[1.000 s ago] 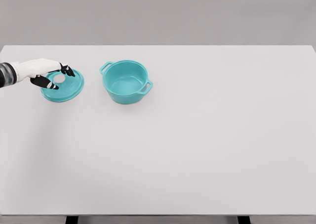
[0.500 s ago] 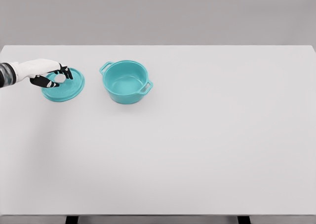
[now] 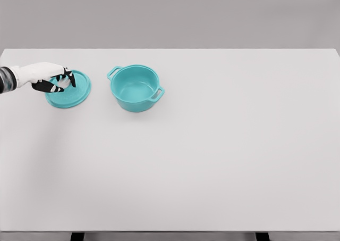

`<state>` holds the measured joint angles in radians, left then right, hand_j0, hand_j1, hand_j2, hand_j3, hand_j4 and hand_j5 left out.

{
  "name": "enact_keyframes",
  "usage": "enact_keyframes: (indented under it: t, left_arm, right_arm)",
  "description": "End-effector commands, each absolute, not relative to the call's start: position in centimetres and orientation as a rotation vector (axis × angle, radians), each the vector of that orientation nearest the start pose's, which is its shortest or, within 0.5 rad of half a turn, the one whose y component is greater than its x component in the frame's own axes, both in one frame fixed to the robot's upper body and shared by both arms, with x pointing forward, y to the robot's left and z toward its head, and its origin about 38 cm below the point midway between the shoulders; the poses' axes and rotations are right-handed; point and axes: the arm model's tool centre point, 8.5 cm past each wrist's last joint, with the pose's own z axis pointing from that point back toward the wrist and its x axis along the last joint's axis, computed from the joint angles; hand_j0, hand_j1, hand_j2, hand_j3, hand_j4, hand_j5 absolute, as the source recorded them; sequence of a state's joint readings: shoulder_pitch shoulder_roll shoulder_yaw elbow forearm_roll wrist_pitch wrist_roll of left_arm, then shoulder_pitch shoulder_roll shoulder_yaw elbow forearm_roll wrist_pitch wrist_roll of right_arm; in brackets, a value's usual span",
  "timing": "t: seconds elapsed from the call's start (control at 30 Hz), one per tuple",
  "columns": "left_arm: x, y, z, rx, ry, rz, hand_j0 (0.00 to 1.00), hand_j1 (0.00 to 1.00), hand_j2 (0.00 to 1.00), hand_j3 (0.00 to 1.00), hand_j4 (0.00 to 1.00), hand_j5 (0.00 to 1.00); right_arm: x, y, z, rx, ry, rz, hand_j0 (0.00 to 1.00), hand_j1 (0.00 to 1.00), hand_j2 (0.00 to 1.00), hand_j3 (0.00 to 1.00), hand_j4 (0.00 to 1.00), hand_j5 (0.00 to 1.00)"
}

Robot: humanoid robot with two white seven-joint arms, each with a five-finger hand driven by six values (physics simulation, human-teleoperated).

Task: Cover the pot with left arm

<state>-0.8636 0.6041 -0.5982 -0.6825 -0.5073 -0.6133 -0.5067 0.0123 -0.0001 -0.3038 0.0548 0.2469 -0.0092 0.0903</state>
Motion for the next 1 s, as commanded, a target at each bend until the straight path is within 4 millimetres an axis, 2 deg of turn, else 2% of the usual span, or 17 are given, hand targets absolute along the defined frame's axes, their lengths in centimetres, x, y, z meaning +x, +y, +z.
enact_keyframes:
  t: [0.0,0.83,0.97]
  left_arm:
    - [51.8,39.5,16.1,0.467,-1.117,-1.692,0.49,0.49,0.49,0.49,0.49,0.49]
    - [51.7,41.4,20.4,0.573,-1.175,-1.703,0.47,0.47,0.47,0.47,0.47,0.47]
    - [51.8,40.6,21.1,0.581,-1.207,-1.718,0.47,0.47,0.47,0.47,0.47,0.47]
  right_arm:
    - [-2.4,-25.8,-26.1,0.017,0.049,-0.062,1.00,1.00,1.00,1.00,1.00,1.00]
    - [-2.4,-25.8,-26.1,0.017,0.049,-0.062,1.00,1.00,1.00,1.00,1.00,1.00]
    - [-2.5,-25.8,-26.1,0.018,0.051,-0.062,1.00,1.00,1.00,1.00,1.00,1.00]
